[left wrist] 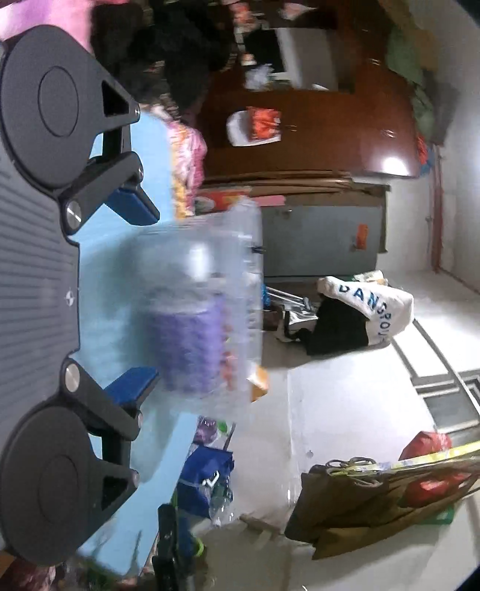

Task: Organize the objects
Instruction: 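Move both grippers down to the clear plastic bag on the table, then pinch the clear plastic bag with both grippers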

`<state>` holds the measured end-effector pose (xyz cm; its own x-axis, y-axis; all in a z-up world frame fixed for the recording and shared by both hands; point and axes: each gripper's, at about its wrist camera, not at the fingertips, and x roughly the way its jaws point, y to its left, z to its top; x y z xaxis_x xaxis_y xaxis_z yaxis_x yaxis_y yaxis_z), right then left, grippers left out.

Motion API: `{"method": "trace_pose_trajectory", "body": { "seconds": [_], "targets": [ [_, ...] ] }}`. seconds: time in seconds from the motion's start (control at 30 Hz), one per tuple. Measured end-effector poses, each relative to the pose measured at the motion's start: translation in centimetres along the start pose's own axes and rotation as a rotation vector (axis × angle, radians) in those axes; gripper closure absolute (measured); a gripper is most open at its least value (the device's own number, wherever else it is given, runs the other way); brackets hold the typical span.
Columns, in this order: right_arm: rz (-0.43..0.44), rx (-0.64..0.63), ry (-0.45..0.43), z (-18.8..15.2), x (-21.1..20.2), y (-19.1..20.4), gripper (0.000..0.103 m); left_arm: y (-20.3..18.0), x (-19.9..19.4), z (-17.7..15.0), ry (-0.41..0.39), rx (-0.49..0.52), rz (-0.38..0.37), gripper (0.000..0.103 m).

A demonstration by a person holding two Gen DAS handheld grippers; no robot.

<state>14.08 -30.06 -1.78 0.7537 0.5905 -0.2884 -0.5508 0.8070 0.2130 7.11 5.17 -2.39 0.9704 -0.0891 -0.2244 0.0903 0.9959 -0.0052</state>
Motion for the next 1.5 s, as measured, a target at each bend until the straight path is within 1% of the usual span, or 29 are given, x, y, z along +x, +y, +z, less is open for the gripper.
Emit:
{"method": "trace_pose_trajectory", "body": {
  "seconds": [0.03,0.1,0.13,0.2,0.27,0.3,0.37,0.47,0.5,0.57,0.6,0.63,0.73,0.77,0.8,0.87,0.93,1.03,1.1,1.17,1.23,1.27,1.3,1.5],
  "targets": [
    [0.015,0.025,0.012,-0.6,-0.6,0.1,0.0,0.1,-0.3,-0.7,0.009,-0.021,-0.001,0.016],
    [0.026,-0.016,0.008,-1.0,-0.8,0.9,0.0,0.3,-0.5,-1.7,0.016,-0.05,0.009,0.016],
    [0.018,-0.038,-0.008,-1.3,-0.9,1.4,0.0,0.3,-0.4,-2.3,0.023,-0.056,0.016,0.016],
    [0.044,-0.043,-0.017,-1.4,-0.6,1.8,0.0,0.6,0.1,-2.9,0.048,-0.087,0.018,0.016],
    [0.06,-0.057,0.02,-1.5,0.4,2.3,0.006,0.9,0.6,-3.6,0.075,-0.11,-0.014,0.016],
    [0.065,-0.069,0.032,-1.8,0.7,2.4,0.013,0.9,0.6,-4.1,0.08,-0.11,-0.022,0.016],
    [0.037,-0.116,0.018,-2.2,0.8,3.0,0.017,0.3,0.9,-4.4,0.078,-0.083,-0.007,0.016],
    [0.035,-0.149,0.008,-2.9,0.5,3.6,0.024,-0.1,0.8,-4.6,0.076,-0.076,-0.015,0.016],
    [0.035,-0.16,0.006,-3.1,0.5,3.7,0.029,-0.3,0.9,-4.6,0.076,-0.071,-0.014,0.016],
    [0.026,-0.184,0.0,-3.5,0.5,4.1,0.033,-0.7,0.9,-4.8,0.073,-0.053,-0.008,0.016],
    [0.022,-0.202,-0.002,-3.7,0.4,4.5,0.036,-1.0,0.9,-4.9,0.069,-0.044,-0.006,0.016],
    [0.029,-0.208,-0.004,-3.7,0.4,4.6,0.043,-1.2,0.9,-4.9,0.067,-0.036,-0.004,0.016],
    [0.048,-0.219,-0.003,-3.7,0.4,4.8,0.053,-2.1,0.8,-5.1,0.065,-0.01,-0.011,0.019],
    [0.054,-0.215,-0.003,-3.7,0.4,4.8,0.055,-2.3,0.8,-5.1,0.064,-0.005,-0.01,0.024],
    [0.058,-0.212,-0.005,-3.7,0.4,4.8,0.059,-2.4,0.7,-5.1,0.062,-0.006,-0.021,0.031],
    [0.059,-0.219,-0.007,-3.7,0.4,4.8,0.061,-2.6,0.7,-5.1,0.059,-0.005,-0.041,0.039],
    [0.065,-0.216,-0.006,-3.7,0.4,4.9,0.066,-3.0,0.7,-5.2,0.056,0.006,-0.03,0.04],
    [0.07,-0.22,-0.007,-3.7,0.5,5.0,0.07,-3.4,0.6,-5.3,0.046,0.019,-0.024,0.044],
    [0.068,-0.22,-0.004,-3.6,0.5,5.0,0.076,-3.6,0.4,-5.3,0.03,0.025,-0.014,0.059],
    [0.072,-0.215,-0.002,-3.6,0.5,4.8,0.078,-3.6,0.3,-5.2,0.024,0.028,-0.013,0.064],
    [0.076,-0.215,-0.002,-3.5,0.6,4.8,0.081,-3.9,0.1,-5.1,0.017,0.047,-0.013,0.074],
    [0.073,-0.221,-0.003,-3.6,0.6,4.9,0.082,-4.0,-0.1,-5.1,0.007,0.055,-0.007,0.088],
    [0.066,-0.228,-0.006,-3.6,0.5,4.9,0.083,-4.1,-0.2,-5.0,0.002,0.054,-0.006,0.094],
    [0.062,-0.224,-0.017,-3.2,0.4,4.4,0.085,-4.0,-0.3,-5.0,0.002,0.054,0.003,0.095]
  ]
}}
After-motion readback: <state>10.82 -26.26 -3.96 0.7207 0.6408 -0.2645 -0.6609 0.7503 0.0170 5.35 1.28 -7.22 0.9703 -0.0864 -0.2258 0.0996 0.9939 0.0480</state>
